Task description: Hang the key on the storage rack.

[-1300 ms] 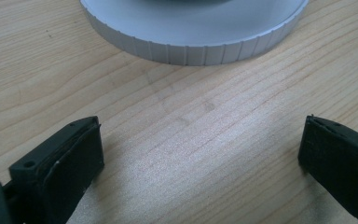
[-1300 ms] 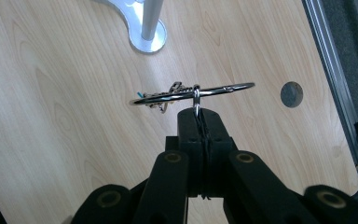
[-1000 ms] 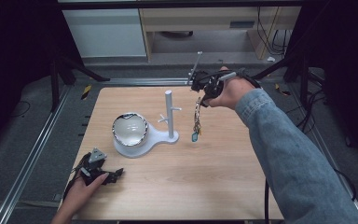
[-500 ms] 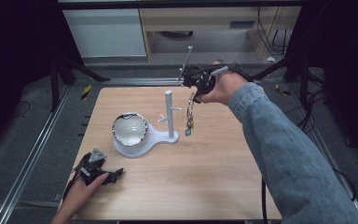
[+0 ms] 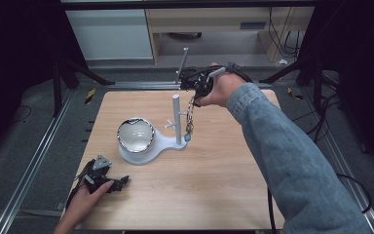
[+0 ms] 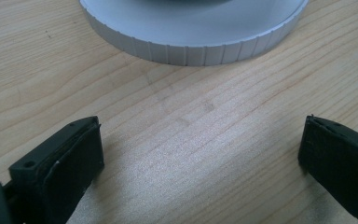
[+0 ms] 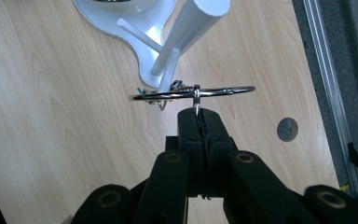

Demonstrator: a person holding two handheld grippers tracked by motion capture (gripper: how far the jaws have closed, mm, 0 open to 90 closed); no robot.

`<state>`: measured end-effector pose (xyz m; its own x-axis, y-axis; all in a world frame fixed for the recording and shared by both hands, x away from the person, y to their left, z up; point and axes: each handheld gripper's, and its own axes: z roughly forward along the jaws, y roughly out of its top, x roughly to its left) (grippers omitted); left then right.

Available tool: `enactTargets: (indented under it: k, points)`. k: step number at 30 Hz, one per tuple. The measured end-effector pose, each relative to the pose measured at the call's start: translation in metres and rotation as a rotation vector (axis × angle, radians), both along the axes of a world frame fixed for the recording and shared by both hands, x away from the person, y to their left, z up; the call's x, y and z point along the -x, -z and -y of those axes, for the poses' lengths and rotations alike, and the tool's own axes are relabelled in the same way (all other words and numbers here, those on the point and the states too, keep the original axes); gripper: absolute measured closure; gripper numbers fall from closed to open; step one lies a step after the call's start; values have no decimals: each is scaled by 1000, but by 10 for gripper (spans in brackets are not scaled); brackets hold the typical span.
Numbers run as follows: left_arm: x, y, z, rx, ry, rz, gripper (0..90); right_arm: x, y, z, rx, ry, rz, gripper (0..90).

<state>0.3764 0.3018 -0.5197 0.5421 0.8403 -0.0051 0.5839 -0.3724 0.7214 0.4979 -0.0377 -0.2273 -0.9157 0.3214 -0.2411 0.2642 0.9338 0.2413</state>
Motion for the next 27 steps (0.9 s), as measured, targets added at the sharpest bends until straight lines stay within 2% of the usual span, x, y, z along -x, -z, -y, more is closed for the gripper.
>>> enactTargets:
  k: [27]
  points:
    - [0, 0, 0, 0, 3, 0, 0, -25, 23, -19, 9, -3, -63, 889]
